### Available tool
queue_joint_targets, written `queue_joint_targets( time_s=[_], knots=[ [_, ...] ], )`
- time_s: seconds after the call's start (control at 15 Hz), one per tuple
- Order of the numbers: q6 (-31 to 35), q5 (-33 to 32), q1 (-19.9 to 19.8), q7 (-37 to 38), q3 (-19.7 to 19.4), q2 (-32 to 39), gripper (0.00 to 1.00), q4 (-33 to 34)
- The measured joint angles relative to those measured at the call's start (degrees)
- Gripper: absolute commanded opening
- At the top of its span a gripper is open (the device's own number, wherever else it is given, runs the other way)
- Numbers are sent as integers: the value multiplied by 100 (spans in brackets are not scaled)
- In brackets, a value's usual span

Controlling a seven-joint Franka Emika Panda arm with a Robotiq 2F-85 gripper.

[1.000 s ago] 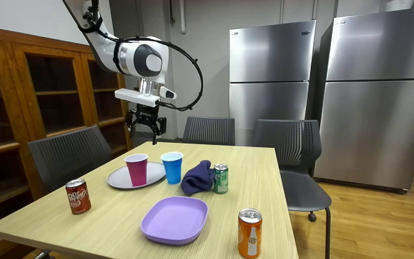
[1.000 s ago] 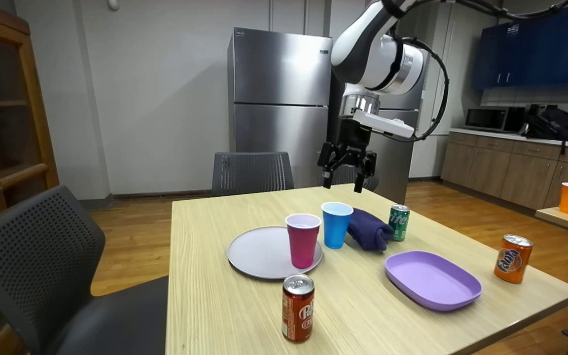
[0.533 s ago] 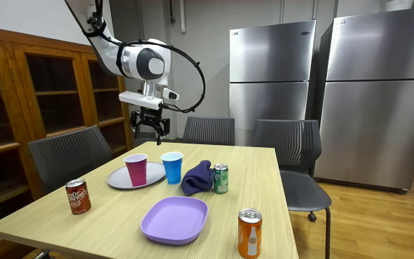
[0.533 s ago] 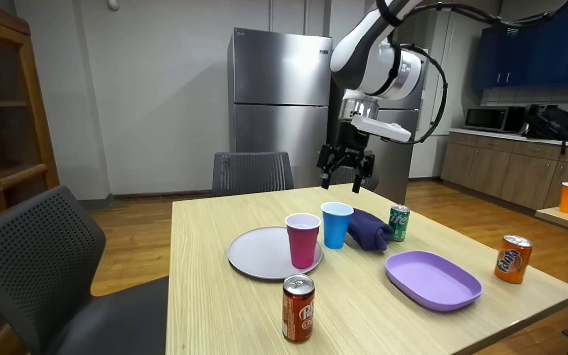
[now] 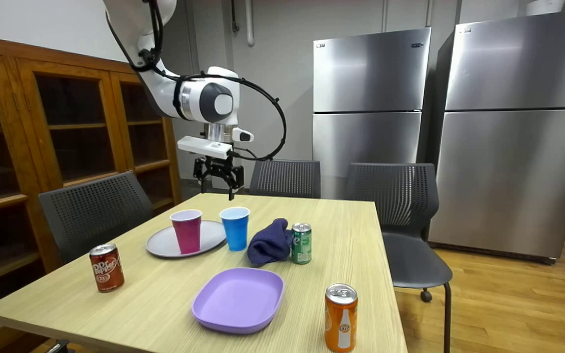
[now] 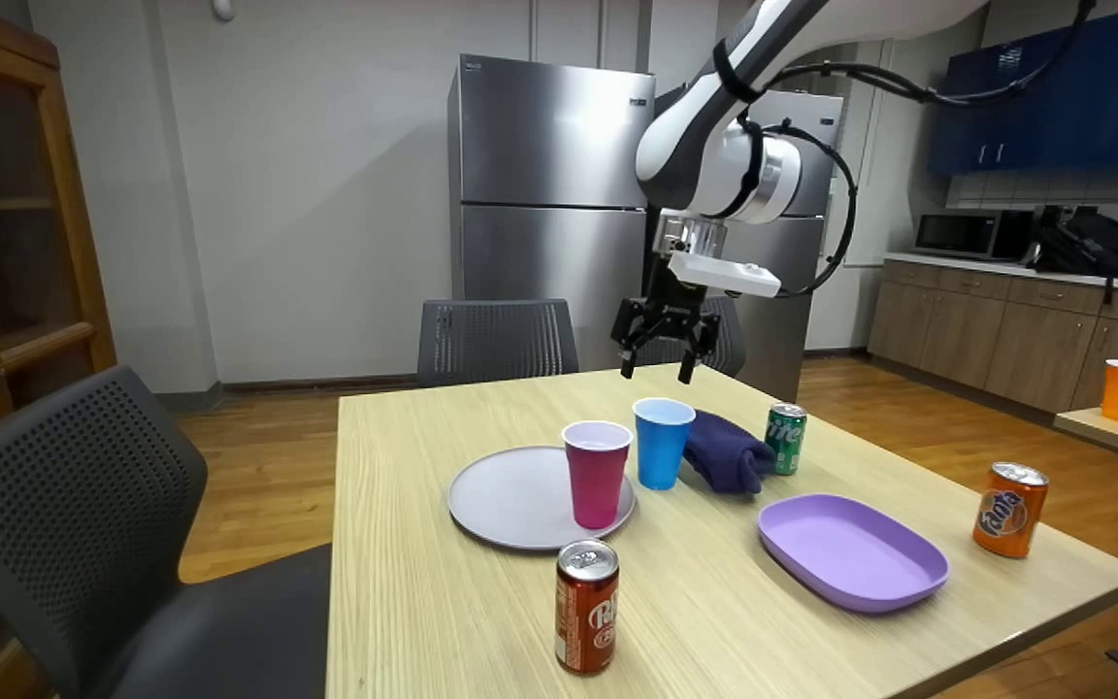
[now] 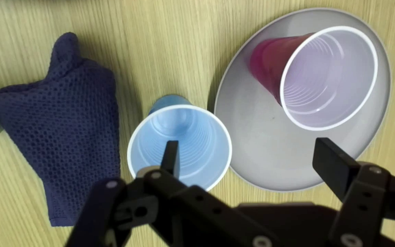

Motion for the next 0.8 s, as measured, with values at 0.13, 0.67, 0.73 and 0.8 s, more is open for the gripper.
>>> queue_joint_targets(
  time_s=[0.13,0.67,0.73,0.8],
  knots=[
    [0,-123,69,162,-46,201,100,253],
    [-21,-467,309,581,-155,933,100,1069],
    [-21,-482,321,606,-156,1014,100,1136],
    [-21,-489,330,616,-158,1087,100,1192]
  ],
)
